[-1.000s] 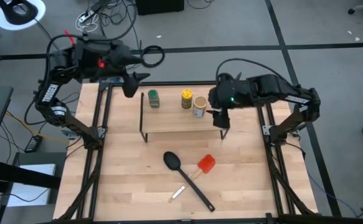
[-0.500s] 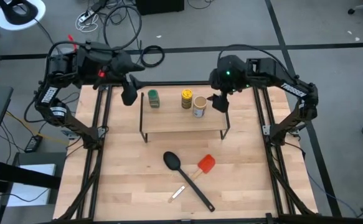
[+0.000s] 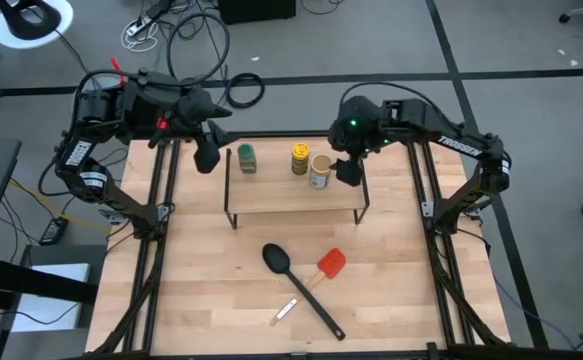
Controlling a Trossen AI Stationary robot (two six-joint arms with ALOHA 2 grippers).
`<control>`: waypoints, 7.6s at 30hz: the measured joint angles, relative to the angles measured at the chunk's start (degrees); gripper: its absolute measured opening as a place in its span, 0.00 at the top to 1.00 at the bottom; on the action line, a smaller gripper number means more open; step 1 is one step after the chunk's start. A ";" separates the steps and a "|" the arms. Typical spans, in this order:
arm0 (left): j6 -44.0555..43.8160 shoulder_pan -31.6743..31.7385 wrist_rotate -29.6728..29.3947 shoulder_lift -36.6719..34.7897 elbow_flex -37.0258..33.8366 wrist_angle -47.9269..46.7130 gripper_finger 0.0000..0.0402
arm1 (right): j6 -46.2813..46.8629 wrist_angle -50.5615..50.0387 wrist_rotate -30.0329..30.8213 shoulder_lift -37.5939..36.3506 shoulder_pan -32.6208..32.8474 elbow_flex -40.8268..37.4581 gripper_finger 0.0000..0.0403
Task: Shelf spices
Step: Adjust the seasoning bottles on the shelf
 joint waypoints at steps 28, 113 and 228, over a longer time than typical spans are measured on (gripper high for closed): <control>-1.11 0.00 0.07 0.00 0.00 -0.30 0.30 | 0.75 2.34 -5.56 0.04 -1.04 -3.81 0.23; -1.14 0.00 -1.46 0.31 -0.02 -1.12 0.30 | 12.23 25.42 8.91 0.04 6.52 -22.57 1.00; 1.08 0.02 -2.21 2.58 0.00 -1.20 0.30 | 8.95 46.33 42.48 9.40 19.28 -23.42 1.00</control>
